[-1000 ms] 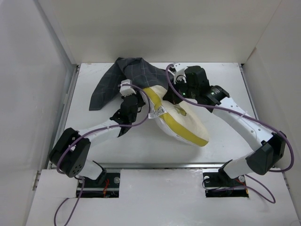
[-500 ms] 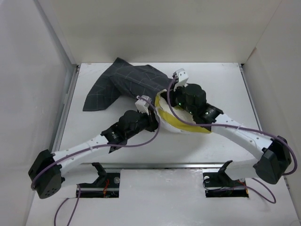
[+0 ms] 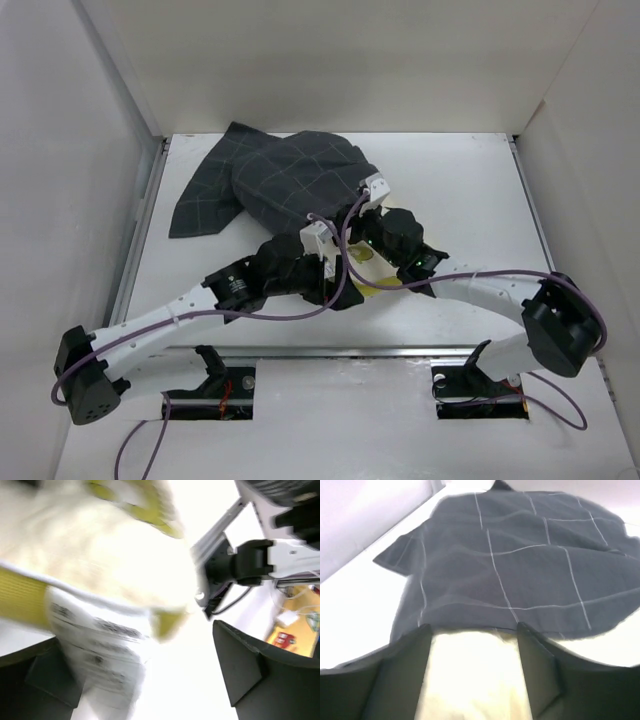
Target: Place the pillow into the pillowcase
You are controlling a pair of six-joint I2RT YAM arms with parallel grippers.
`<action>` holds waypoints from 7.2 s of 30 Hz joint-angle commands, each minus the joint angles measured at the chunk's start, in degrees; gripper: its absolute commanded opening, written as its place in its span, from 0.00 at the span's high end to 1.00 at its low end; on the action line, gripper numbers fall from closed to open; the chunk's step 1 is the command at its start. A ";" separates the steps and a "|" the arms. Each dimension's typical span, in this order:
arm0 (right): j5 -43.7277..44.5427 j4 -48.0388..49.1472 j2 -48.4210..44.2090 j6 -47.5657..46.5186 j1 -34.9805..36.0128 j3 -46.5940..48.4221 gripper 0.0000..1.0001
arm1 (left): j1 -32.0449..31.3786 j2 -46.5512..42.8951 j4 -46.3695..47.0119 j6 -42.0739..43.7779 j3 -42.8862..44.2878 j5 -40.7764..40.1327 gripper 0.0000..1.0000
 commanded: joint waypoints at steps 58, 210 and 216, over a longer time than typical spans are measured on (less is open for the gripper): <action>-13.45 -47.67 -7.12 18.74 -44.57 10.22 0.09 | 3.26 68.43 -23.85 -11.34 53.77 -29.03 0.00; -35.71 -32.72 -27.95 4.67 -17.15 -0.60 1.00 | 21.01 45.25 -24.64 -2.72 53.86 -43.19 1.00; -32.44 -35.00 -24.35 3.88 -17.15 -0.51 1.00 | 17.60 46.66 -22.88 2.54 52.91 -32.29 0.46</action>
